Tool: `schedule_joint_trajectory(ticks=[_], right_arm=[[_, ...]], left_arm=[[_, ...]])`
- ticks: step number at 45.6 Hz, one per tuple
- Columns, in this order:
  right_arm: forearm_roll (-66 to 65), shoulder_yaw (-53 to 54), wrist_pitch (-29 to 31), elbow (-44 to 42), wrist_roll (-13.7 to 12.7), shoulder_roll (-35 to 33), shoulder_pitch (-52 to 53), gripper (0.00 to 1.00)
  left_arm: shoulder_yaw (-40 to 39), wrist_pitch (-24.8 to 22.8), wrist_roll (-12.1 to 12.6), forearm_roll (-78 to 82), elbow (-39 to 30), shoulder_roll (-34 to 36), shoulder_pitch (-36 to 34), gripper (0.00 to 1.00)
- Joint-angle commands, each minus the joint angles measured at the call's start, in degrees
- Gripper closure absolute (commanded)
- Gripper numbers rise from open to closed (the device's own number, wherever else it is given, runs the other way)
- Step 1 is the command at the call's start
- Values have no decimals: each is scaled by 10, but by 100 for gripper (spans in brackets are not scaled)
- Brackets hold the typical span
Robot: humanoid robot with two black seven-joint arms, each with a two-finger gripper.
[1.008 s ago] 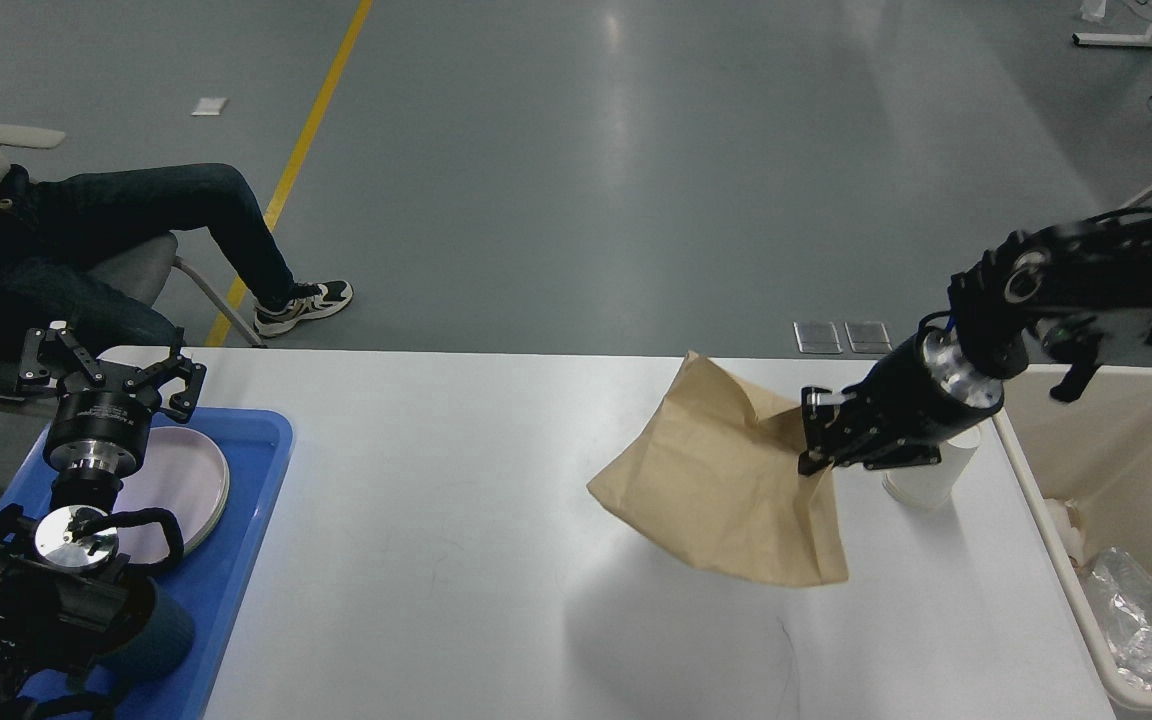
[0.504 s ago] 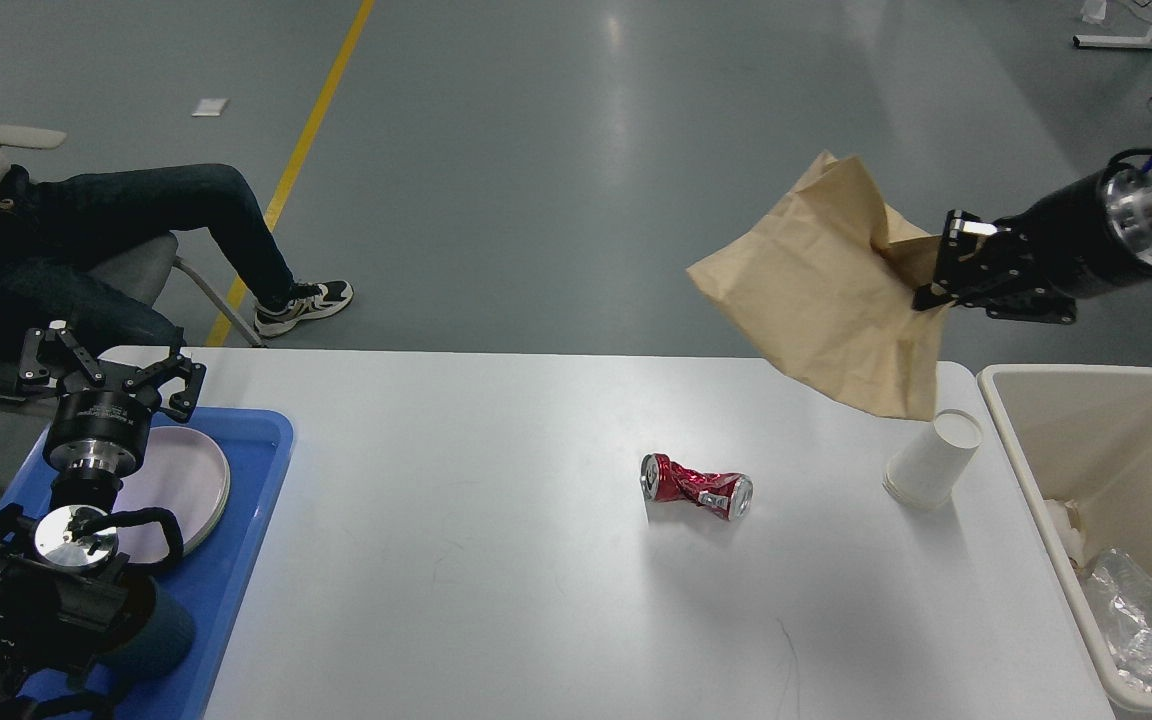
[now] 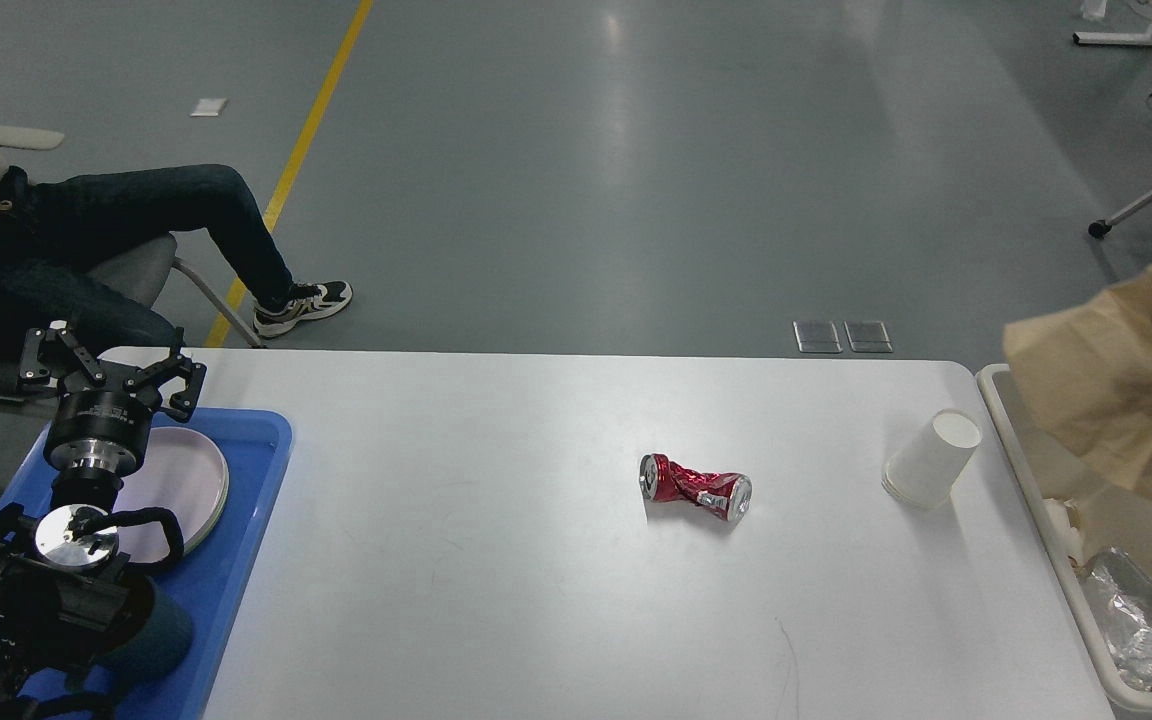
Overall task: Tidy desktop
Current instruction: 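Lift the paper bag over to the beige bin and drop it, then move the right gripper down over the red crushed can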
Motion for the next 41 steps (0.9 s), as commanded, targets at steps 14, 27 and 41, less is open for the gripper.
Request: schedule_joint_trajectory(ticks=[14, 27, 41], right_arm=[[-1, -3, -10, -87, 3, 54, -128, 0], [-15, -40, 4, -59, 0, 89, -13, 0], [-16, -201, 65, 76, 2, 227, 279, 0]], left_arm=[[-1, 0, 0, 0, 0, 0, 0, 4], [-1, 0, 0, 0, 0, 0, 0, 4], [-1, 0, 0, 0, 0, 0, 0, 4]])
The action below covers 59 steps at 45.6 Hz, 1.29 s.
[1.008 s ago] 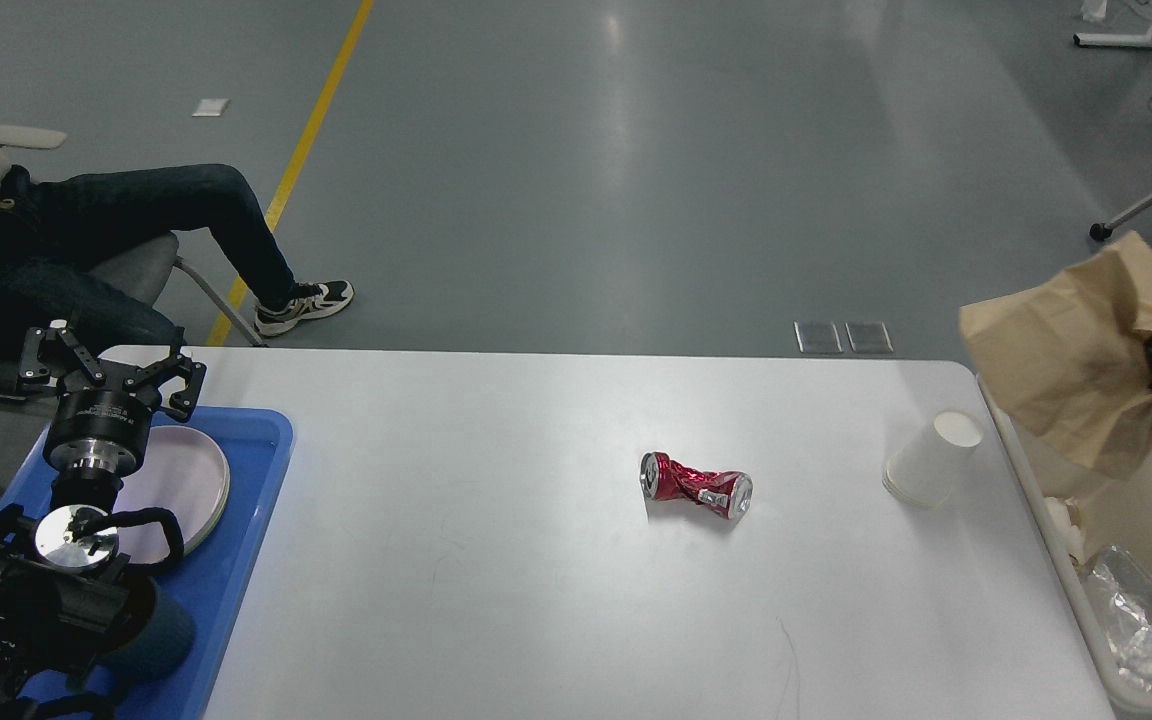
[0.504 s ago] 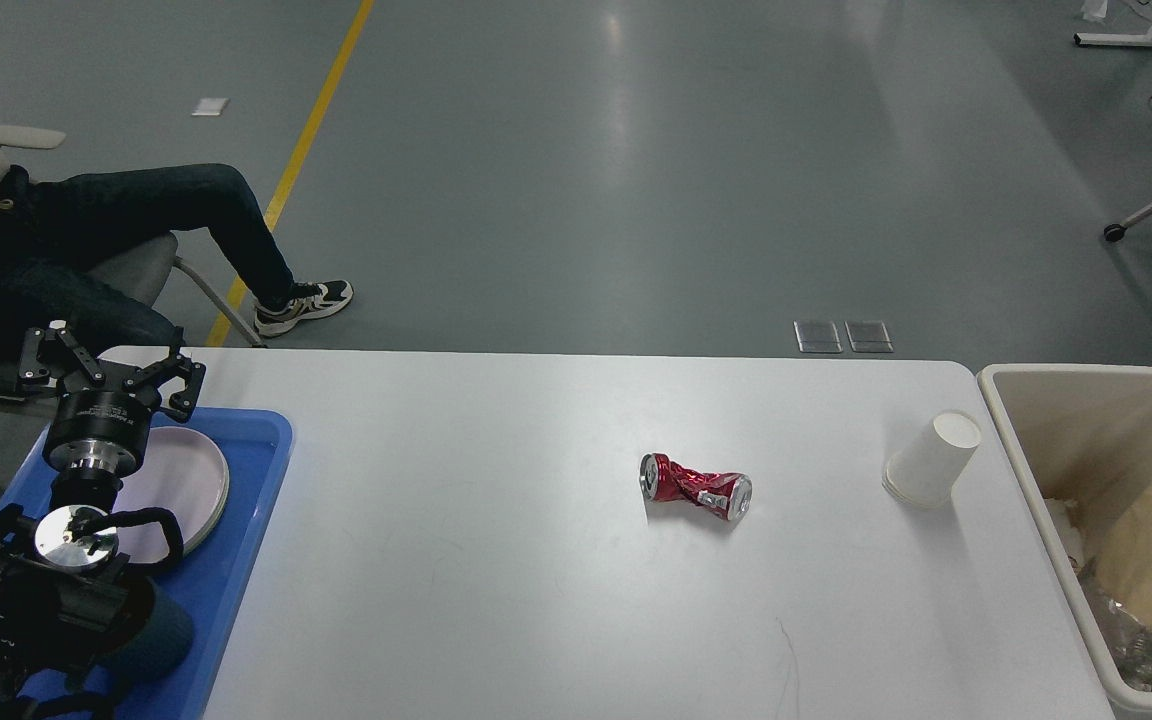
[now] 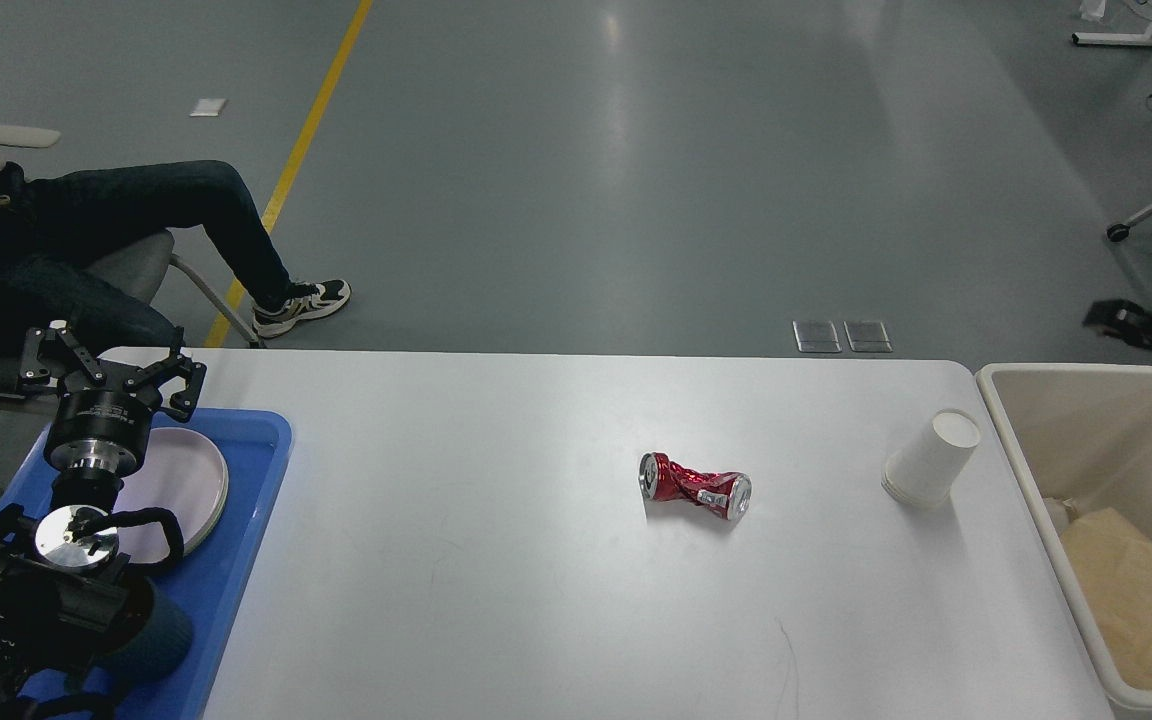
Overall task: Tidy desktop
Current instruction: 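Move the right gripper down over the red crushed can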
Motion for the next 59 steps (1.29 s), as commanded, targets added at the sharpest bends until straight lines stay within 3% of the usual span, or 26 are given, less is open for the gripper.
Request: schedule_joint_trajectory(ticks=[1, 10, 20, 24, 28, 35, 46, 59], right_arm=[[6, -16, 53, 54, 2, 57, 90, 0], [8, 8, 127, 122, 6, 151, 154, 0], [10, 93, 237, 150, 6, 199, 155, 0], [6, 98, 247, 164, 5, 240, 141, 0], [-4, 91, 239, 164, -1, 296, 107, 0], [-65, 91, 213, 164, -1, 317, 85, 0], [-179, 84, 111, 153, -1, 369, 23, 1], [-339, 28, 41, 74, -1, 428, -88, 1]], left_arm=[[0, 0, 0, 0, 0, 0, 0, 4], [0, -1, 0, 0, -1, 0, 0, 4], [0, 0, 0, 0, 0, 0, 1, 4], [0, 0, 0, 0, 0, 0, 0, 4], [0, 0, 0, 0, -1, 0, 0, 4], [0, 0, 0, 0, -1, 0, 0, 4], [0, 0, 0, 0, 0, 0, 0, 4], [0, 0, 0, 0, 0, 0, 0, 4]])
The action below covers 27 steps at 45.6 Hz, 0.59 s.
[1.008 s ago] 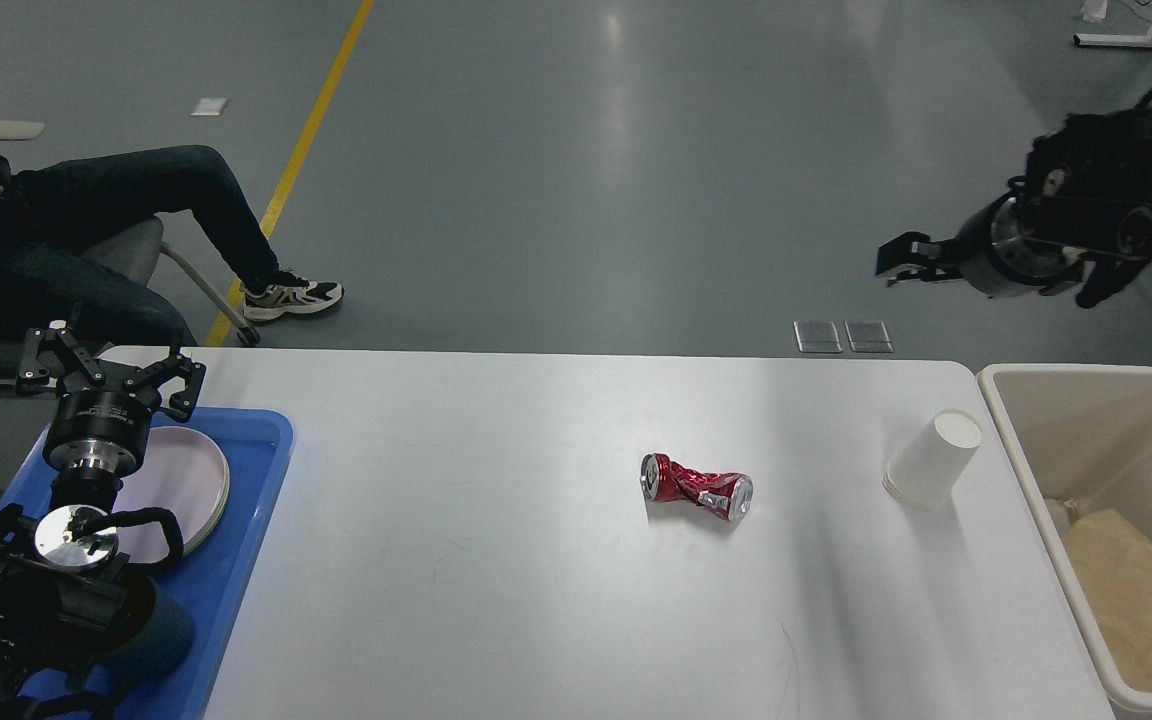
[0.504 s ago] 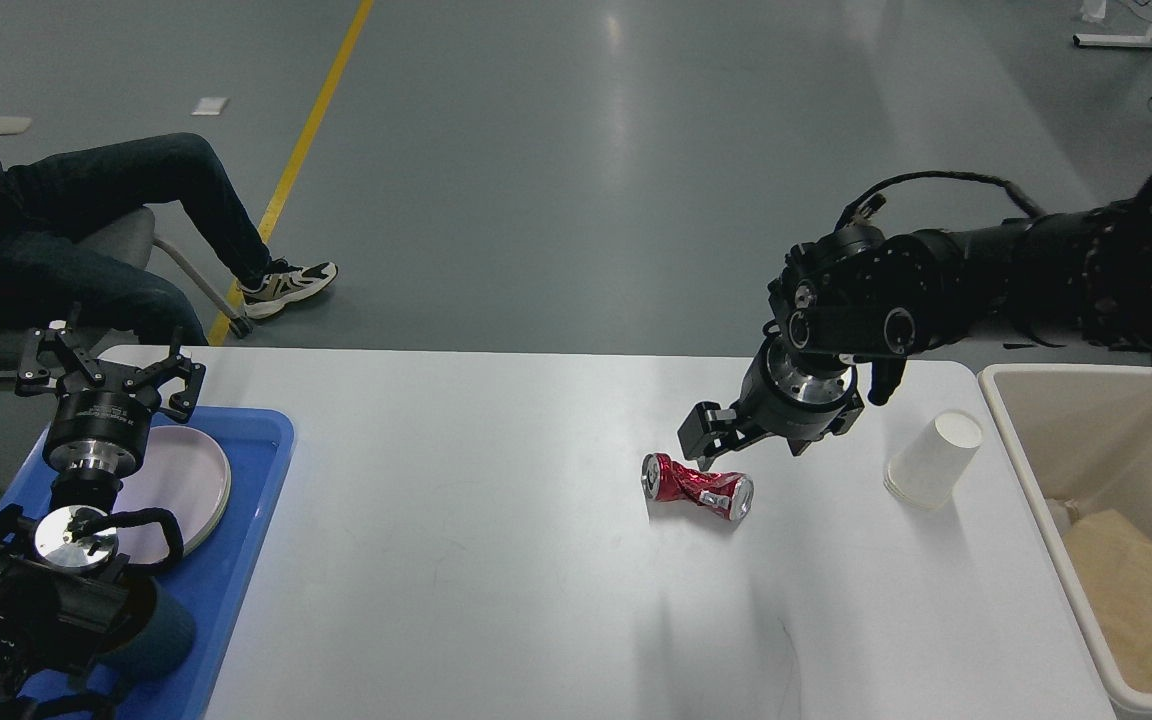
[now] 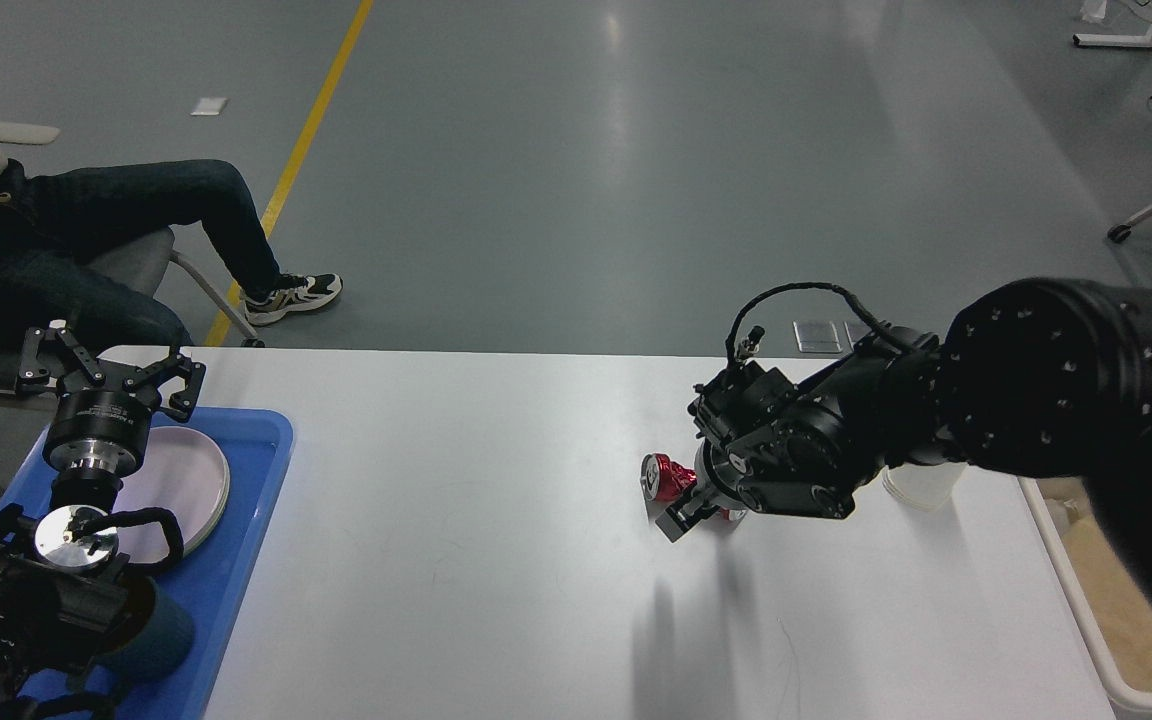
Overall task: Tidy desktop
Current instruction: 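Move the right gripper down over the red crushed can, then grasp the red can with the right gripper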
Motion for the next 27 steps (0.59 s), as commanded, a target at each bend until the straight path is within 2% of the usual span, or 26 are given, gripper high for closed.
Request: schedule_joint_trajectory(ticks=[1, 11, 16, 27], right_arm=[[-53, -37, -16, -50, 0, 19, -58, 1], [-110, -39, -18, -141, 0, 17, -130, 0], [-112, -45, -25, -158, -1, 19, -141, 1], [-113, -60, -120, -156, 1, 20, -145, 3]], left_arm=[[0, 0, 0, 0, -1, 0, 0, 4], [0, 0, 0, 0, 0, 0, 0, 4], [0, 0, 0, 0, 0, 0, 1, 4], [0, 0, 0, 0, 0, 0, 0, 4]])
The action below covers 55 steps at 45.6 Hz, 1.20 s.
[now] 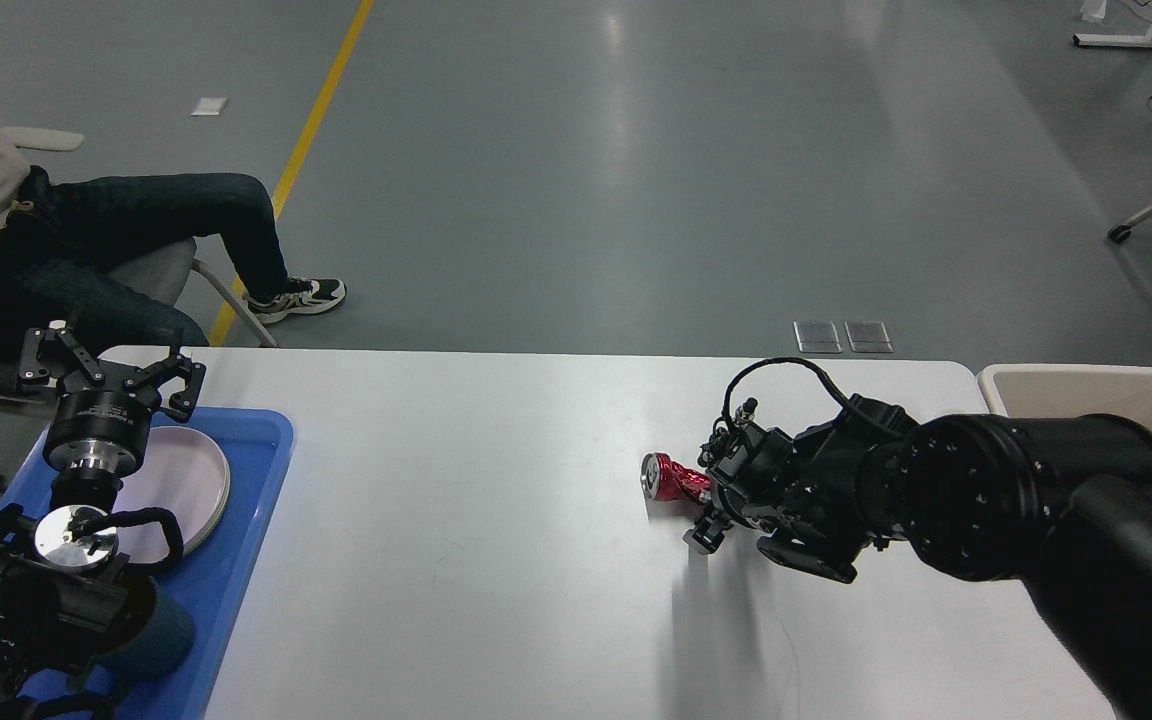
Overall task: Tidy desktop
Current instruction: 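Grasp the red can with the right gripper, then lift the red can to the beige bin and drop it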
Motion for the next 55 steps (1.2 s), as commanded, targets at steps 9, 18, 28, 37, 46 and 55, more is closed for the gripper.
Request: schedule_joint_trajectory(ticks=[9, 18, 28, 37, 46, 55], right_arm=[[-17, -10, -79, -1, 3, -1, -27, 12], [-34, -11, -100, -39, 3, -4, -60, 32], [-33, -18, -100, -52, 3, -4, -75, 58], [-26, -26, -101, -52, 3, -4, -75, 85], [-24, -19, -100, -42, 6, -14, -50, 100], [-24, 3, -100, 44, 9, -54, 30, 100]], left_arm=[[0, 0, 0, 0, 0, 0, 0, 4], [0, -1, 0, 0, 0, 0, 0, 4], [0, -1, 0, 0, 0, 0, 0, 4], [0, -1, 0, 0, -1, 0, 0, 4], [0, -1, 0, 0, -1, 0, 0, 4], [0, -1, 0, 0, 0, 0, 1, 4]])
